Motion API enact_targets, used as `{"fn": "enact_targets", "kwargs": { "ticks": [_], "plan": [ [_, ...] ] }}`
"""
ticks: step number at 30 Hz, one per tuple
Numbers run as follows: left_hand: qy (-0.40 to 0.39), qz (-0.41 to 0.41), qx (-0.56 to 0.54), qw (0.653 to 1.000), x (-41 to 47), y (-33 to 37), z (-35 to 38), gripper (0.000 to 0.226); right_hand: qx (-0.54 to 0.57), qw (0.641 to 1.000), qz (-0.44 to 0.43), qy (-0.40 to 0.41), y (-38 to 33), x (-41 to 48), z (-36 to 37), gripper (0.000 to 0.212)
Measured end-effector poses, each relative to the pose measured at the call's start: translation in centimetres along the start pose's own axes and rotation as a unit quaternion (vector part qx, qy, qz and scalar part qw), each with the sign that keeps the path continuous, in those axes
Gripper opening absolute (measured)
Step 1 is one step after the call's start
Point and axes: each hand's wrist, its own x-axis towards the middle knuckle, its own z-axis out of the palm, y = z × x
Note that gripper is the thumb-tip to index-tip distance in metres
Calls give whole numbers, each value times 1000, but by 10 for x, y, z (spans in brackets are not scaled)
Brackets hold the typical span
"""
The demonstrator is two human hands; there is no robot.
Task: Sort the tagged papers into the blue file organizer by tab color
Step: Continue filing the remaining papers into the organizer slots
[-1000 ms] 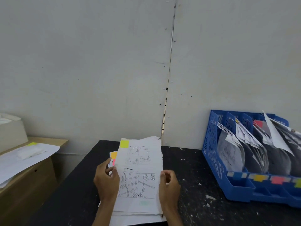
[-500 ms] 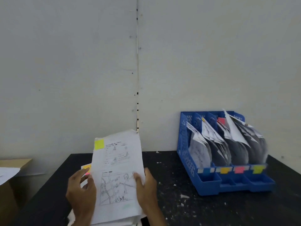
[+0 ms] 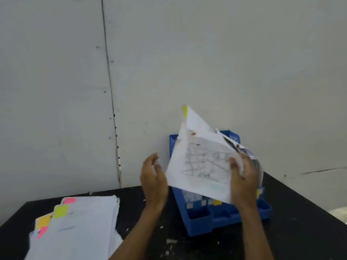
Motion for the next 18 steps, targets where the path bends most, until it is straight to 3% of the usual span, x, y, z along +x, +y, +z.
{"fn": "enact_targets", "kwargs": {
  "ticks": [4, 8, 10, 14, 18],
  "plan": [
    [-138, 43, 32, 989, 3, 29, 89, 34, -18, 994, -33, 103, 13, 41, -61, 13],
    [-254, 81, 140, 953, 17, 49, 153, 29, -21, 981, -47, 188, 20, 60, -93, 21],
    [-290, 108, 215, 926, 26, 50, 177, 19, -16, 974, -50, 221, 25, 63, -100, 24],
    [-358, 122, 321, 869, 38, 43, 216, 18, 11, 958, -71, 277, 30, 64, -104, 24],
    [-364, 209, 335, 843, 41, 49, 243, 21, 23, 946, -99, 308, 33, 68, -101, 27]
  ]
}}
